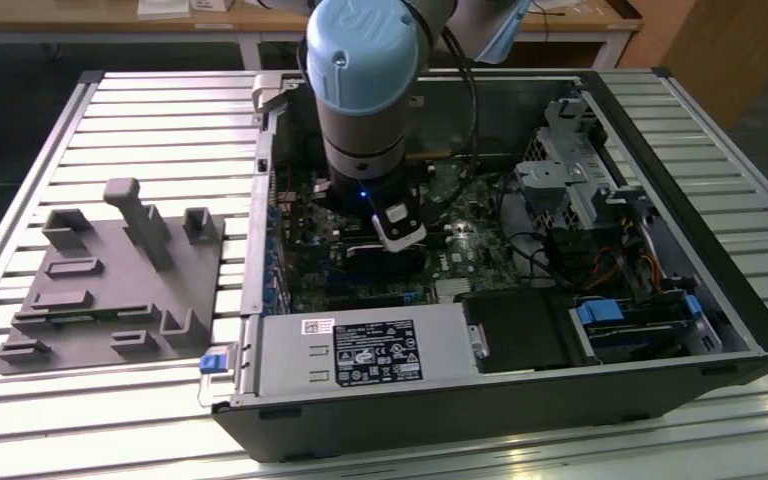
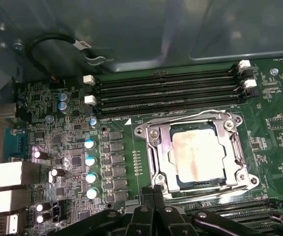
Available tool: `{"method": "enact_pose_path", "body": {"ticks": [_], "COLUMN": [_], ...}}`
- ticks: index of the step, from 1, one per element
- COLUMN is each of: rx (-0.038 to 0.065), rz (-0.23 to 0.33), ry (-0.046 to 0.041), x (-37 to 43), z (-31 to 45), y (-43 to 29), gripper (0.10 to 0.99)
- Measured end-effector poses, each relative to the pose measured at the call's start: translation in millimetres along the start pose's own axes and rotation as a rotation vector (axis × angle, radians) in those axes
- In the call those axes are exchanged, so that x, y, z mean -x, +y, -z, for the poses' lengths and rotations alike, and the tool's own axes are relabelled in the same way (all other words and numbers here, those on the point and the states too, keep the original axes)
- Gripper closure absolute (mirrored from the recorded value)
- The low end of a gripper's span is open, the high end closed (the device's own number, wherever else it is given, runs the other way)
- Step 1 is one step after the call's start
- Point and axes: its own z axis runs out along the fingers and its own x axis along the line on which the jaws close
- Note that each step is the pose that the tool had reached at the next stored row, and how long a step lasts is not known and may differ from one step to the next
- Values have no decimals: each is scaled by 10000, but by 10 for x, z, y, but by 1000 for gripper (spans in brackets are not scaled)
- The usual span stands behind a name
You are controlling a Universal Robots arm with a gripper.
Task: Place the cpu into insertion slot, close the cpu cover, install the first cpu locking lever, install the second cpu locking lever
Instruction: 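Install the second cpu locking lever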
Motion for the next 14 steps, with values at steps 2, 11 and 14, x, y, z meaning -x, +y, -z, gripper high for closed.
{"method": "enact_pose_path", "body": {"ticks": [2, 11, 14], "rx": [1, 2, -11], "rz": [1, 0, 1], "ry": [1, -1, -2], "x": [-1, -1, 1], "z": [0, 87, 142], "y": [0, 28, 44], "gripper": [980, 980, 980]}}
